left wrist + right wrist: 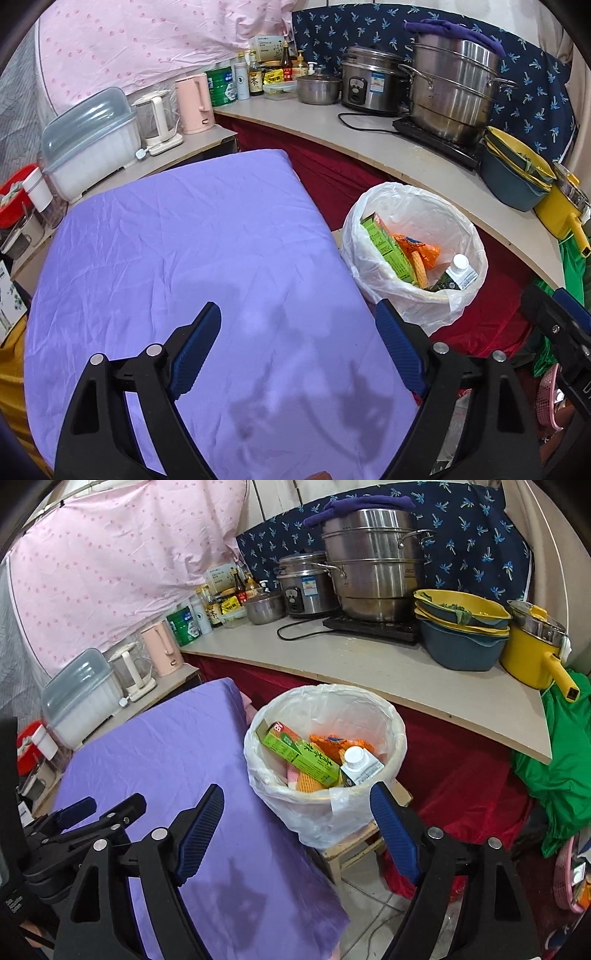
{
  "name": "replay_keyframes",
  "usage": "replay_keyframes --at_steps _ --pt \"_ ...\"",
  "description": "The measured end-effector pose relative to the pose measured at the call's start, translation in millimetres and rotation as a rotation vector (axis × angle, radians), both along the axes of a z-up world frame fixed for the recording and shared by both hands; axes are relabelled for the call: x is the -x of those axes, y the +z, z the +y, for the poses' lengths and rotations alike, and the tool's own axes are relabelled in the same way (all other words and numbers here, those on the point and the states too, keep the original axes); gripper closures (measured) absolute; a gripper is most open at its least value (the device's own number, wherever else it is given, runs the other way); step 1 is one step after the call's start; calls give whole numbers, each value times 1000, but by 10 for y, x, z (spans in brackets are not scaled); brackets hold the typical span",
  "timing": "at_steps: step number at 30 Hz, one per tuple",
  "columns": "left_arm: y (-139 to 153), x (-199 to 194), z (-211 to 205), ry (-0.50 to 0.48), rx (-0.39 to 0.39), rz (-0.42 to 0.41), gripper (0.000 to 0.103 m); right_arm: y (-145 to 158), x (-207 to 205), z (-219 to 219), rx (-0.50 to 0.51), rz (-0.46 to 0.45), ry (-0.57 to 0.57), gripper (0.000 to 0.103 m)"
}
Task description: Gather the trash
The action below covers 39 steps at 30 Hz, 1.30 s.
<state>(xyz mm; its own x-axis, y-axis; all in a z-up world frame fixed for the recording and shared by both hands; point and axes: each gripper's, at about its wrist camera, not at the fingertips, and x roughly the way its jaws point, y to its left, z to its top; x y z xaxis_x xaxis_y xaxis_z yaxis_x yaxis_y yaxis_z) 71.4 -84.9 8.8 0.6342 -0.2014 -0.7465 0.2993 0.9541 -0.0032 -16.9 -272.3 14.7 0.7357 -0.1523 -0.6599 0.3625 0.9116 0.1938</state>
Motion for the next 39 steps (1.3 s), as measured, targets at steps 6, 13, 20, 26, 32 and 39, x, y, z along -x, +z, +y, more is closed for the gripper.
replay_keyframes --at_steps 6,13,20,26,32,39 --pt "-64 53 79 26 -4 10 22 -59 68 46 60 26 -18 21" --pt "-80 130 108 38 -17 -6 22 -126 102 104 94 61 -28 20" --pt "-129 206 116 38 -36 -2 22 -151 149 179 117 77 -21 20" --pt "-157 260 134 38 -39 2 22 -195 185 222 122 92 -16 20" --pt "-206 319 122 27 -54 7 22 -258 228 235 133 111 -18 20" --pt "-292 355 108 25 -62 30 21 -316 275 217 128 123 -28 20"
